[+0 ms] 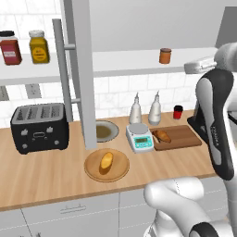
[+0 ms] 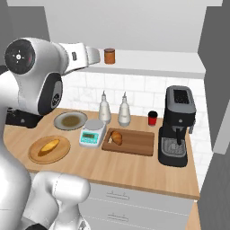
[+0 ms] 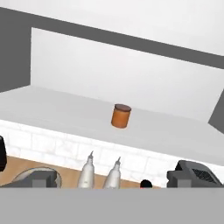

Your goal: From the different types of pastries on the counter, select a croissant and place it on the cutting board. Then retrieve a jar of jam from the cabinet and place it alongside the croissant on the cutting board.

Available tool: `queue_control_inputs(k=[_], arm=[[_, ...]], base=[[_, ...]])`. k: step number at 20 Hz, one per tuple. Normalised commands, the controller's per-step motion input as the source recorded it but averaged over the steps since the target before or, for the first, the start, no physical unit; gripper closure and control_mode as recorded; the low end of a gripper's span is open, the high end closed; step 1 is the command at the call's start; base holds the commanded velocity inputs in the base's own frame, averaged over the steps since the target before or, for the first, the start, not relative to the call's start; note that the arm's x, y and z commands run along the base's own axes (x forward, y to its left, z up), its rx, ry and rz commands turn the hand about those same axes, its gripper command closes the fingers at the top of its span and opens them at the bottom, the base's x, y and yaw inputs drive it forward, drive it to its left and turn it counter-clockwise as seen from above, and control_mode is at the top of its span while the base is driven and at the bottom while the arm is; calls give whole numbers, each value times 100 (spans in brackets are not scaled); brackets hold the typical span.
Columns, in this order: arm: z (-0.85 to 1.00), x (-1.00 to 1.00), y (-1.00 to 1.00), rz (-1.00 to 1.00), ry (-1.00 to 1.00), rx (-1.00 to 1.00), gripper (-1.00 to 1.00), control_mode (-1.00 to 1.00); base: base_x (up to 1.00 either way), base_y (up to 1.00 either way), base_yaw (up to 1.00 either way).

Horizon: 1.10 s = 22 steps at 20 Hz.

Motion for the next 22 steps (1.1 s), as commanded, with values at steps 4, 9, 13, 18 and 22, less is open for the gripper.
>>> queue_control_inputs(k=[4, 9, 13, 18, 22], arm=[[0, 14, 22, -3, -15, 0, -100, -100], [0, 29, 10, -8, 2, 0, -100, -100], [0, 6, 0, -19, 17, 0, -100, -100], [0, 5, 0, -19, 7, 0, -100, -100], [-41, 52, 1, -6, 15, 1, -100, -100]], base=[[0, 0, 0], [0, 0, 0], [0, 0, 0], [0, 0, 0], [0, 0, 0]])
